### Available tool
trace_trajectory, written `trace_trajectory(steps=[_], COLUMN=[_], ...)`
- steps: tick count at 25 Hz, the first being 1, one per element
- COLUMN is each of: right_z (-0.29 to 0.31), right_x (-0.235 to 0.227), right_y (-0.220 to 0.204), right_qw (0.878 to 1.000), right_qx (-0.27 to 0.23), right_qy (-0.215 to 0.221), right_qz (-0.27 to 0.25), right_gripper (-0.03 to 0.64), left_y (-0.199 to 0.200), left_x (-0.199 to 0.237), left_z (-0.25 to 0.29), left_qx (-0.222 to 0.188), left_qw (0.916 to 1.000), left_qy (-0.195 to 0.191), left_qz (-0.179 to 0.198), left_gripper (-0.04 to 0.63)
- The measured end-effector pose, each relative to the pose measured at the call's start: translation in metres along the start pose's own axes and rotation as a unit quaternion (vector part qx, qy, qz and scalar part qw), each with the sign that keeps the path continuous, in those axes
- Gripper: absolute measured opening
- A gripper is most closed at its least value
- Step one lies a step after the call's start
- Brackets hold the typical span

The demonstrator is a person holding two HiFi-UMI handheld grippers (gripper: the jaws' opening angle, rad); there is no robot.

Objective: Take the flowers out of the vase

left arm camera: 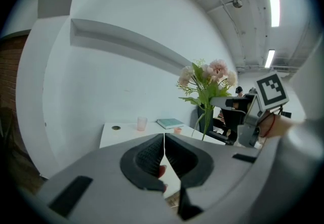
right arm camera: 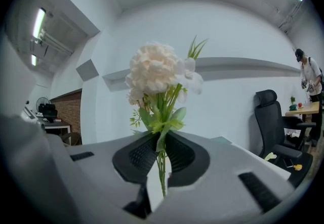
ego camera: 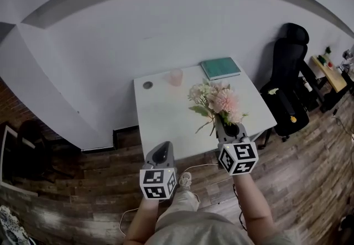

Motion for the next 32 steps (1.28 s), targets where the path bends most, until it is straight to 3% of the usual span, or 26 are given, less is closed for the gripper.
trace_trajectory(steps=[15,32], right_z=[-0.111,-0.166], right_x=[0.032,0.067], right_y=[-0.014,-0.019], right_qw=[1.000,1.000], right_qx=[0.008,0.013], right_qy=[-0.007,0.011], right_qz=[0.015,0.022], right_gripper=[0.034,0.034], left_y=[-0.019,-0.010], left_x=[-0.041,-0.051], left_z=[-0.072,-0.126], left_qx=[-0.002,-0.028], left_qw=[0.9998,0.9995], left_qy=[-0.017,-0.004], left_qz=[0.011,0.010], left_gripper=[0.008,0.008])
Point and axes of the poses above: the fingertips, and each gripper's own axes: z forward along the fingers, x to its left, y out of its top, the point moved 2 cm from there along -z, backward along the fingers, and after that the axes turned 2 degrees about -x, right-handed, at the moved point
